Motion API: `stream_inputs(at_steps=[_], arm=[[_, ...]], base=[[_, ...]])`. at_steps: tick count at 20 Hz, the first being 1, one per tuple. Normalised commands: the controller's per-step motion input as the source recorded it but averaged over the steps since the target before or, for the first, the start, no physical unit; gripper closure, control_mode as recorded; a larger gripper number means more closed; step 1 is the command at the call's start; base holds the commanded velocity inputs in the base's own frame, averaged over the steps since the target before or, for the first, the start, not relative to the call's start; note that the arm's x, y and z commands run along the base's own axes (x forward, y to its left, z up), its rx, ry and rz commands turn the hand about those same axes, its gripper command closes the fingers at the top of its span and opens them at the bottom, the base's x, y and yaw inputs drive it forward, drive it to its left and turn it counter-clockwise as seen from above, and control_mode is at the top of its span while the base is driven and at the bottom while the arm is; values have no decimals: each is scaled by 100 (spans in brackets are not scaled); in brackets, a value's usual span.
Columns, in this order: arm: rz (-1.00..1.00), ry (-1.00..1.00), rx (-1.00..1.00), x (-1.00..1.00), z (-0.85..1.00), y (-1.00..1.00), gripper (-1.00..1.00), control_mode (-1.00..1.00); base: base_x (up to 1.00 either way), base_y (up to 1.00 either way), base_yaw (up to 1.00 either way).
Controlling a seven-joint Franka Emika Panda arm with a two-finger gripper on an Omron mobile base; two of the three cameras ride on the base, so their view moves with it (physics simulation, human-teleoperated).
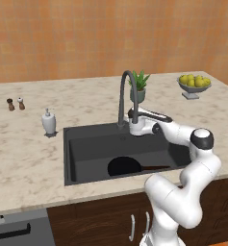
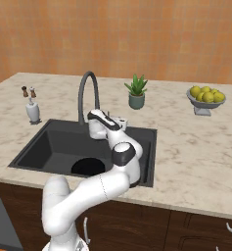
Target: Pick the pan and sponge and place them into the sink. Then turn on the water.
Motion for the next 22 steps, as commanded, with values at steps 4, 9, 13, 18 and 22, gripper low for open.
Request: stream_inputs(at_steps=[4,9,13,18,22], arm=[[-12,0,0,6,0,14,-100,-100],[-4,0,0,0,0,1,-100,-100],[0,0,0,0,0,0,-100,-100],[-1,0,4,0,0,-47,-100,-100],[0,0,5,0,0,-61,-100,-100]], base=[[0,0,0],[0,0,0],[0,0,0],[0,0,0],[0,0,0]])
